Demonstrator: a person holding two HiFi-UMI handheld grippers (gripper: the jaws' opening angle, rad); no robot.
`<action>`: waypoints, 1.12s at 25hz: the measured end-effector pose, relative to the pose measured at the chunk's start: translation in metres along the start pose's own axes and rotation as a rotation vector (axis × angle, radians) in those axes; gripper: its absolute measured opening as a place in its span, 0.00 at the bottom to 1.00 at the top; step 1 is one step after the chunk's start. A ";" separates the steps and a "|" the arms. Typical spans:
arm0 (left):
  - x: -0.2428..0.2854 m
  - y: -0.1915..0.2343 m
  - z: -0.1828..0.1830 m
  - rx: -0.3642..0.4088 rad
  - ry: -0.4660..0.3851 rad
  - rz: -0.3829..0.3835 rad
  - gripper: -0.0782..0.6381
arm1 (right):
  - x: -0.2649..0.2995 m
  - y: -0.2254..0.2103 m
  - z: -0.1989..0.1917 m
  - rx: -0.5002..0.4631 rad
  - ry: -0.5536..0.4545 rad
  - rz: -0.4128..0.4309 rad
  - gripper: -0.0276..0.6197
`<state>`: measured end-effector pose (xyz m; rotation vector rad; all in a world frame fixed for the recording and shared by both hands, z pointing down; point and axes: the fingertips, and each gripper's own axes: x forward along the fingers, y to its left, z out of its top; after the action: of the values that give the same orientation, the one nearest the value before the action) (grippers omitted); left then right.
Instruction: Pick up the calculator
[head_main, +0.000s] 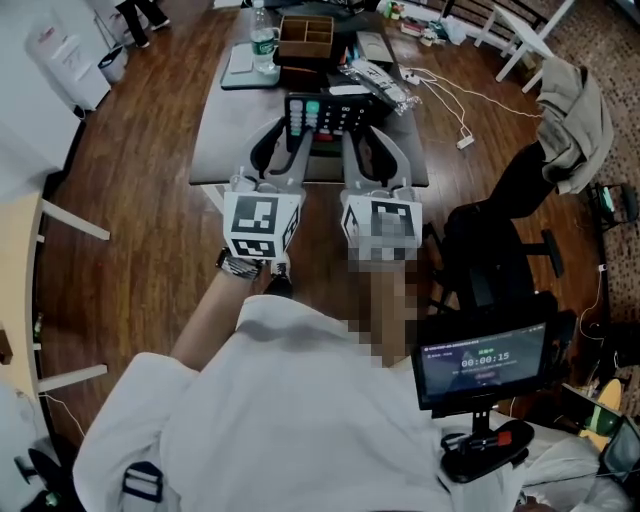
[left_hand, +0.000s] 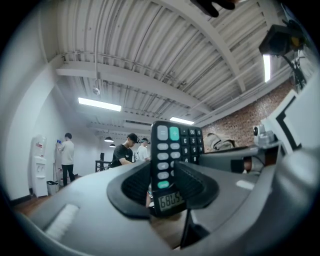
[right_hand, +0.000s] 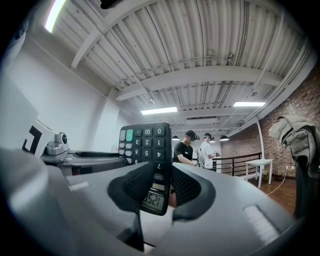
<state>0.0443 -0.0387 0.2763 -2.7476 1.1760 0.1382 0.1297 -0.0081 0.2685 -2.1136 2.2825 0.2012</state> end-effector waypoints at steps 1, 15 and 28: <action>-0.006 -0.004 0.001 0.002 -0.001 0.002 0.32 | -0.006 0.001 0.000 0.000 -0.001 0.002 0.22; -0.095 -0.050 0.022 -0.019 0.019 0.056 0.32 | -0.099 0.036 0.019 -0.007 0.024 0.054 0.22; -0.135 -0.060 0.040 -0.018 0.004 0.030 0.32 | -0.133 0.057 0.035 0.002 0.017 0.038 0.22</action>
<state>-0.0063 0.1056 0.2621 -2.7478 1.2236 0.1481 0.0808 0.1321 0.2520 -2.0809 2.3326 0.1825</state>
